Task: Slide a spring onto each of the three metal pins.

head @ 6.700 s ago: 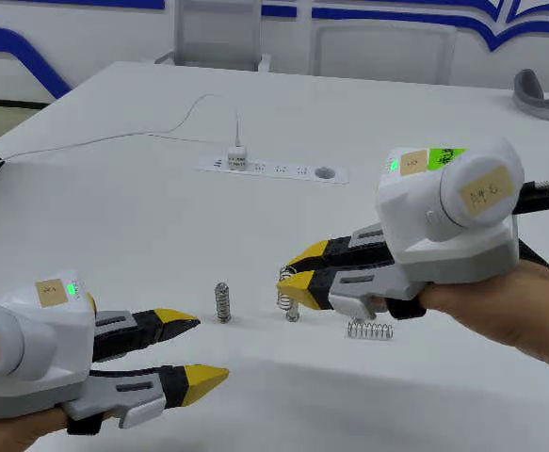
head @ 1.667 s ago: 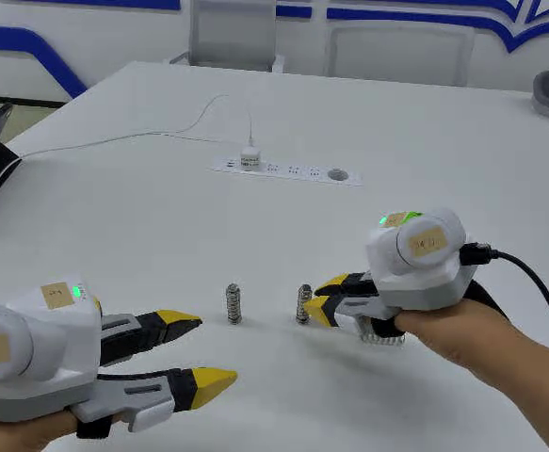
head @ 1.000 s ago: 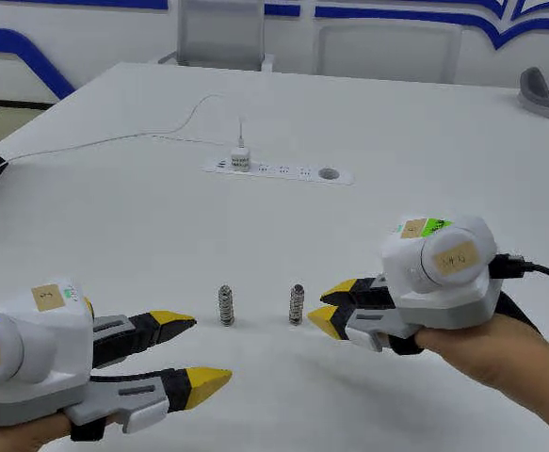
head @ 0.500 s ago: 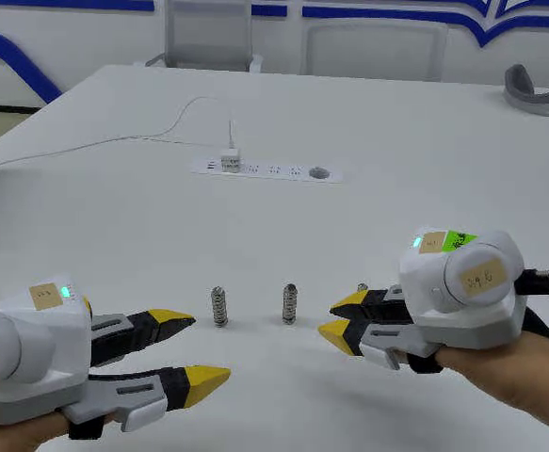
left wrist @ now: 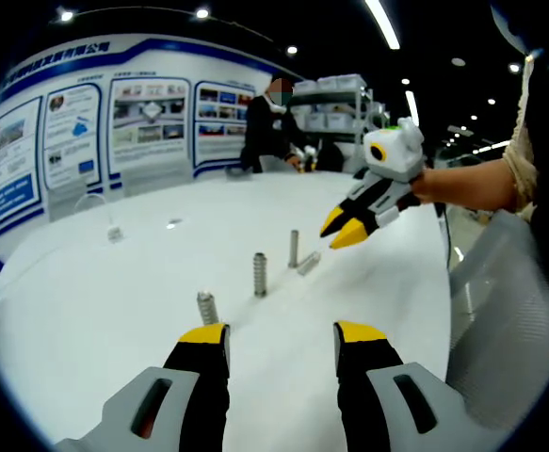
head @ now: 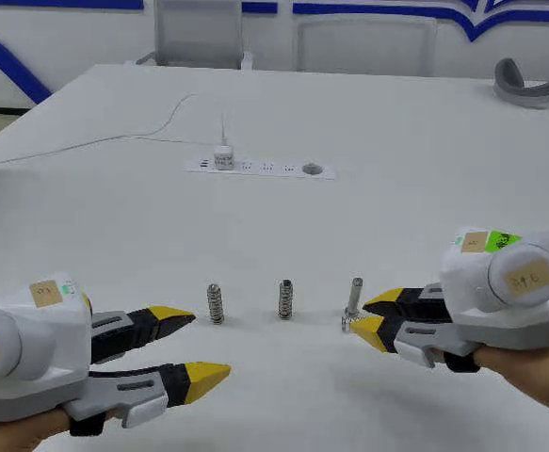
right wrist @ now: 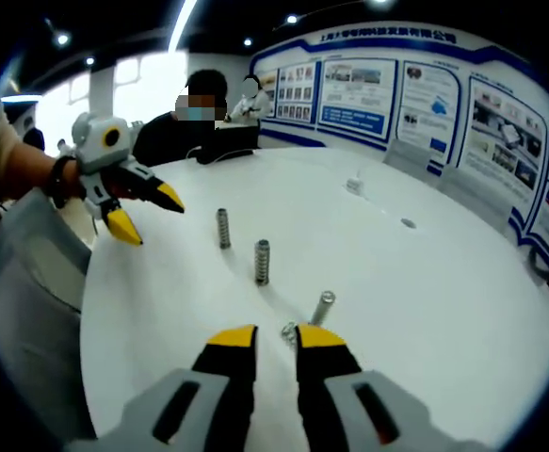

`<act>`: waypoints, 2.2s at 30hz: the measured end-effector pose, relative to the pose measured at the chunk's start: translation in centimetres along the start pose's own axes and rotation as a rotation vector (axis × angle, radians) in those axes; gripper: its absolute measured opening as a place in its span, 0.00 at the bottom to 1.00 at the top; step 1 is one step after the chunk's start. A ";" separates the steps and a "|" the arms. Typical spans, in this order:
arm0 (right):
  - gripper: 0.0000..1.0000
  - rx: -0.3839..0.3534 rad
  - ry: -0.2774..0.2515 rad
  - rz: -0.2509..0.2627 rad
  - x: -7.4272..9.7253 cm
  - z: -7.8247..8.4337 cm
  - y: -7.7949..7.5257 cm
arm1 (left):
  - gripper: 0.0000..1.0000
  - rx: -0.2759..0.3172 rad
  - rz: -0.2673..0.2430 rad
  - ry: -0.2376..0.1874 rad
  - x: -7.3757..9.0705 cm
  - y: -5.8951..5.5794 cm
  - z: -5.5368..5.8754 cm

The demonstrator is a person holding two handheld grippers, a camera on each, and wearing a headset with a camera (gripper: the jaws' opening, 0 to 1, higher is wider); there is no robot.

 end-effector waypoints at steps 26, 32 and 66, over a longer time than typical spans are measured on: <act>0.19 -0.018 0.090 -0.060 -2.8 3.4 -2.8 | 0.44 0.005 0.003 0.010 -0.3 -0.3 0.3; 0.19 -0.012 0.107 -0.075 -2.7 3.7 -2.3 | 0.43 0.007 0.005 0.010 -0.4 -0.4 0.3; 0.12 0.012 0.123 -0.091 -1.7 3.6 -0.9 | 0.42 -0.070 0.097 0.053 -1.8 -1.9 -0.3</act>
Point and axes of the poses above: the centre of the closed fingertips' face, and the gripper's own axes: x roughly backward along the fingers, y roughly to its left, z roughly out of its underside, the point moved 4 cm from there along x, roughly backward along the fingers, and after that the axes turned 2 degrees about -z, right-handed, at the moved point
